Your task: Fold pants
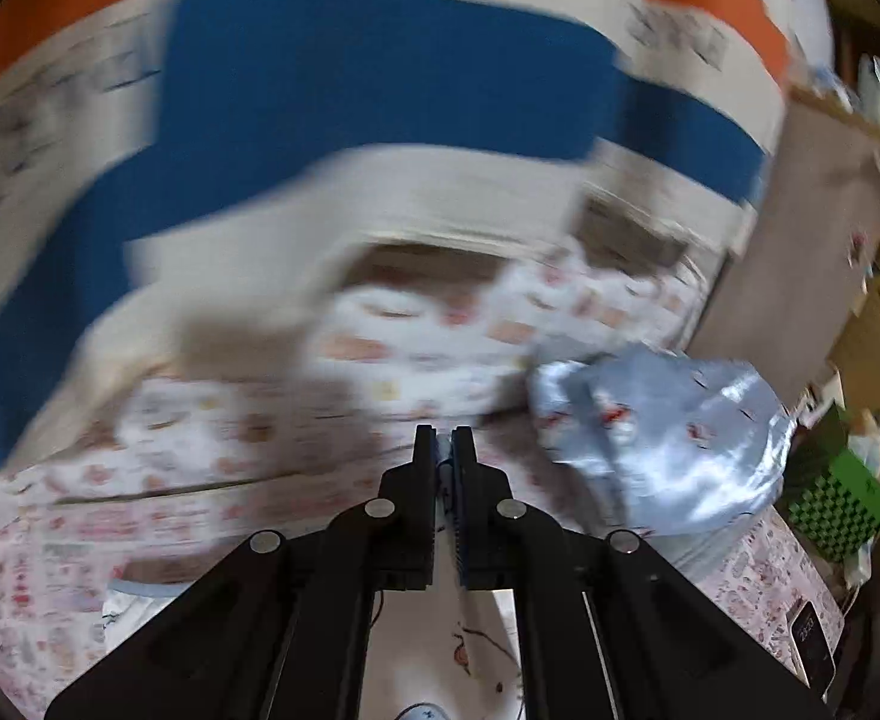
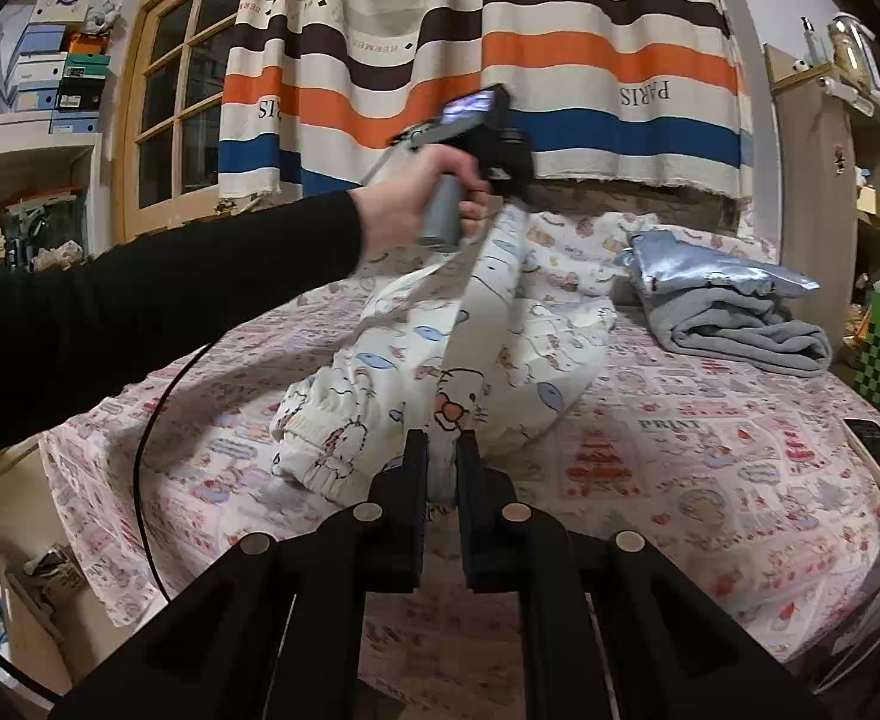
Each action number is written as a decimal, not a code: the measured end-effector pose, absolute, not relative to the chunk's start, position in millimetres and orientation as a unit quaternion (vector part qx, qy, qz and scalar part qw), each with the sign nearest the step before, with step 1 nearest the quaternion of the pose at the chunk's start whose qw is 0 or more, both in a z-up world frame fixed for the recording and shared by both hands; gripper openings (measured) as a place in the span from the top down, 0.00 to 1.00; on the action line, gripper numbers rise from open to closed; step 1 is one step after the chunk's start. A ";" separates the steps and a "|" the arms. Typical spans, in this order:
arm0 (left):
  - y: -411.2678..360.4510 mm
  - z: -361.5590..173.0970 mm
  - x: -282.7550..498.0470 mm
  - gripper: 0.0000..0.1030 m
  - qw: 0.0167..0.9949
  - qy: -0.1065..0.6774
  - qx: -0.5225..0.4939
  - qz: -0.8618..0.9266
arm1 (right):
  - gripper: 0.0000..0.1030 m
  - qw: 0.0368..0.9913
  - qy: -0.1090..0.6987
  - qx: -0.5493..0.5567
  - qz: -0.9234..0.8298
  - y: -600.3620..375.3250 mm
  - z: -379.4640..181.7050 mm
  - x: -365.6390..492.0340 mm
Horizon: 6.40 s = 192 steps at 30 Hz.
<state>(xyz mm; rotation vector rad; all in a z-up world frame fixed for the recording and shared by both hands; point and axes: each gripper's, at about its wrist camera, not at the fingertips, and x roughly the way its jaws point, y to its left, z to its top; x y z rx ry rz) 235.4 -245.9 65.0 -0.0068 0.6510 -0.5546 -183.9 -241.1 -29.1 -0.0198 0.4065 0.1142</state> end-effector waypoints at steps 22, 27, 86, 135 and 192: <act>-244.1 46.9 219.5 0.29 0.939 0.265 0.054 -0.214 | 0.40 0.978 0.210 -0.006 0.017 -279.0 -40.1 -160.4; -179.8 43.9 213.5 0.28 0.951 0.246 0.024 -0.185 | 0.40 0.977 0.209 0.041 0.019 -322.5 -14.9 -126.1; -76.1 -62.7 289.5 0.28 0.824 0.447 -0.171 -0.304 | 0.95 0.897 0.438 0.021 -0.057 -411.3 -32.1 223.2; -48.7 -40.9 297.8 0.35 0.931 0.353 -0.022 -0.087 | 0.39 0.922 0.385 0.027 -0.012 -351.7 -36.0 280.0; -41.8 -32.2 -118.9 0.39 0.985 0.121 0.032 -0.119 | 0.01 0.993 0.113 0.002 -0.018 -316.8 15.4 -143.6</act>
